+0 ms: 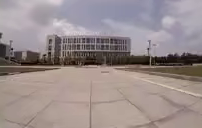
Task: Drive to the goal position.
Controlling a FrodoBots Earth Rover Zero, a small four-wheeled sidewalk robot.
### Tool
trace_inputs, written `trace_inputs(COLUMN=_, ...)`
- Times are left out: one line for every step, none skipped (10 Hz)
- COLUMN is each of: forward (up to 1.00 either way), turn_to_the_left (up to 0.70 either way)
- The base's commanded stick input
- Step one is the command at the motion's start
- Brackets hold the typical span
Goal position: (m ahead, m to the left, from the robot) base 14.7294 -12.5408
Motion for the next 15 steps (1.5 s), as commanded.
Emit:
trace_inputs(forward=0.5, turn_to_the_left=-0.02)
trace_inputs(forward=0.5, turn_to_the_left=-0.02)
trace_inputs(forward=0.5, turn_to_the_left=-0.02)
trace_inputs(forward=0.5, turn_to_the_left=-0.02)
trace_inputs(forward=0.5, turn_to_the_left=-0.02)
trace_inputs(forward=0.5, turn_to_the_left=-0.02)
trace_inputs(forward=0.5, turn_to_the_left=-0.02)
trace_inputs(forward=0.5, turn_to_the_left=-0.02)
trace_inputs(forward=0.5, turn_to_the_left=-0.02)
trace_inputs(forward=0.5, turn_to_the_left=-0.02)
trace_inputs(forward=0.5, turn_to_the_left=-0.02)
trace_inputs(forward=0.5, turn_to_the_left=-0.02)
trace_inputs(forward=0.5, turn_to_the_left=-0.02)
trace_inputs(forward=0.5, turn_to_the_left=-0.02)
trace_inputs(forward=0.5, turn_to_the_left=-0.02)
